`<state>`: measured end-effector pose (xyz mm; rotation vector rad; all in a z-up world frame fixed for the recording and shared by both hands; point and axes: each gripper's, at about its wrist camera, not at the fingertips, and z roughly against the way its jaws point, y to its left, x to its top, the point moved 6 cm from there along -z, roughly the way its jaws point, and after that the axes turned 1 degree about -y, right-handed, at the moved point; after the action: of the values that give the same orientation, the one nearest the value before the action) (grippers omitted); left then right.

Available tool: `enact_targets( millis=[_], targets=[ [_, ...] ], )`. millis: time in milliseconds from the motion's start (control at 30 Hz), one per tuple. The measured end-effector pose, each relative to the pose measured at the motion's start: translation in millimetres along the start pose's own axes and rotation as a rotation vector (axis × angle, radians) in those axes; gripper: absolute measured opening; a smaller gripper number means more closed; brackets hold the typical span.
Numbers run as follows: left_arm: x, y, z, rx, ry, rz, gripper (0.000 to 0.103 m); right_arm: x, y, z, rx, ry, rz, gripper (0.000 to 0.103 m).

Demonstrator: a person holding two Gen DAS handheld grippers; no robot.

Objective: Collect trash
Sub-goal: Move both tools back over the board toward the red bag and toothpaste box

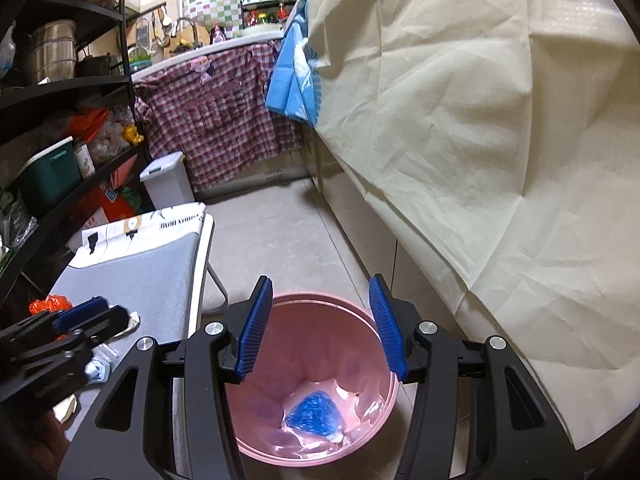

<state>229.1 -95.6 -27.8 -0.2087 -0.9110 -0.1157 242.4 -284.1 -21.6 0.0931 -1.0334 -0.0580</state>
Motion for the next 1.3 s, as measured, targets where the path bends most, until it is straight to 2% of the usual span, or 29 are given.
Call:
enact_targets(
  millis=[200,433,567,733,833,900,1000,1300],
  targets=[
    [4,28,36,0.042,-0.036,-0.005,0.039,8,8,19,0.02,-0.106,0.01,0.05],
    [8,72,87,0.103,-0.079,-0.012,0.038,10,23,34,0.059,-0.098,0.024,0.047],
    [11,110,120,0.139,-0.102,-0.002,0.038,12,39,47,0.082,-0.124,0.061,0.047],
    [14,159,150,0.199,-0.127,0.003,0.037,8,66,57,0.175,-0.106,0.096,0.045],
    [14,189,160,0.234,-0.135,0.019,0.032,6,88,60,0.251,-0.086,0.108,0.038],
    [10,213,167,0.258,-0.141,0.045,0.029,5,106,63,0.299,-0.08,0.123,0.027],
    [0,241,173,0.282,-0.145,0.095,0.024,5,133,65,0.38,-0.062,0.118,0.022],
    [-46,293,167,0.294,-0.091,0.187,0.023,-4,234,57,0.576,-0.038,0.129,0.022]
  ],
)
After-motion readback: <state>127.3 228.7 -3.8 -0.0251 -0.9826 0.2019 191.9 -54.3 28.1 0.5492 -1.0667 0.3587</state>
